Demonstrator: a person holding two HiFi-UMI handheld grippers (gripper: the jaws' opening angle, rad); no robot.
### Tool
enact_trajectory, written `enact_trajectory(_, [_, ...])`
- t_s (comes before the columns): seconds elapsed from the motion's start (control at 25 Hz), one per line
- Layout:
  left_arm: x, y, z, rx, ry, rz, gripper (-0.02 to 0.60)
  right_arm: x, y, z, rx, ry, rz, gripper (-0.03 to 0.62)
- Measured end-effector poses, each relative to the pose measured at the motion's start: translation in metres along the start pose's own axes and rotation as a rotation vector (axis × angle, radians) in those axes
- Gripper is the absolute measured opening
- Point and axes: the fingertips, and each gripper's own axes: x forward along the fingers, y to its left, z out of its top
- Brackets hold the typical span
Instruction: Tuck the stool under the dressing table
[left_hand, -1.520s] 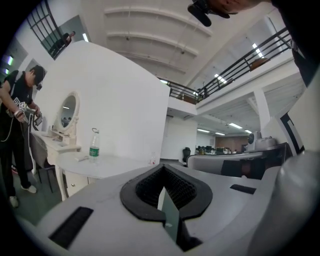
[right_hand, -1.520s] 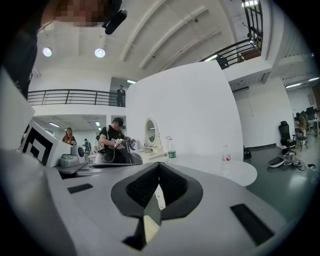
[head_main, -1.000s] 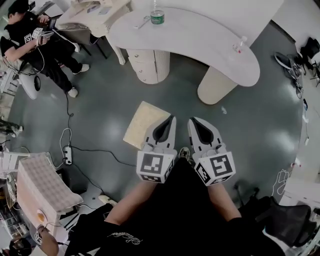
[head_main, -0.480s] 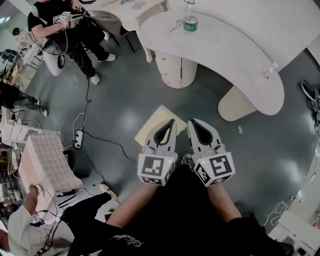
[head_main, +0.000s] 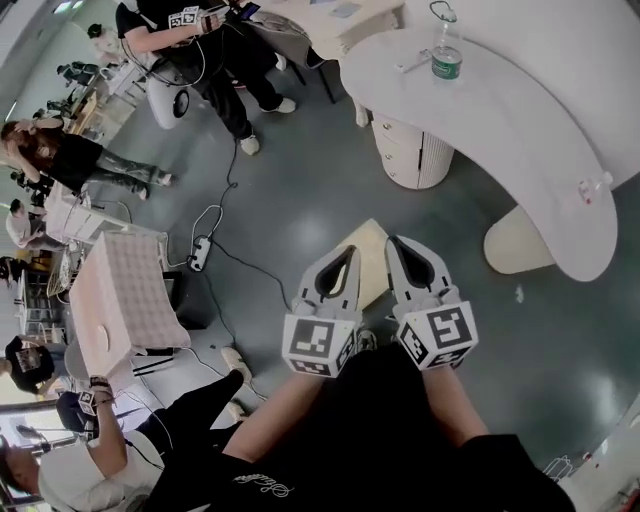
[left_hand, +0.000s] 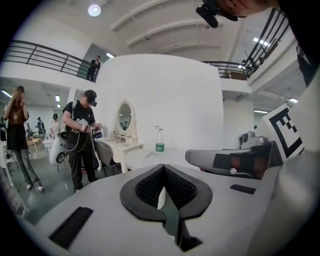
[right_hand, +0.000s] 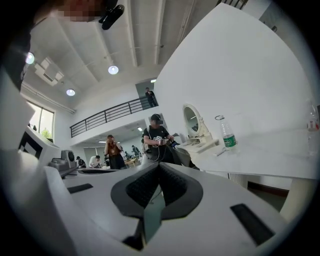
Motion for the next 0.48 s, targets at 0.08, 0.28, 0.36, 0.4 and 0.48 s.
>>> enact_trajectory(0.08, [-0.001,0.006,-0.002,-0.004,0.009,0.019,0.005,0.008,0.000,-0.001,0.008,0.005,0.018,0.006])
enact_trajectory(0.28, [0.002,0.023,-0.002,-0.006,0.008,0.064,0.006,0.020,0.004,-0.001,0.008,0.007,0.062,0.006])
enact_trajectory(0.36, [0.005,0.028,0.000,-0.012,0.006,0.073,0.006,0.024,0.004,0.000,0.000,0.010,0.074,0.006])
enact_trajectory(0.4, [0.006,0.031,0.001,-0.016,0.006,0.073,0.006,0.026,0.004,-0.001,0.001,0.015,0.072,0.006])
enact_trajectory(0.48, [0.007,0.037,0.000,-0.023,0.010,0.068,0.006,0.032,0.004,-0.003,0.008,0.029,0.058,0.006])
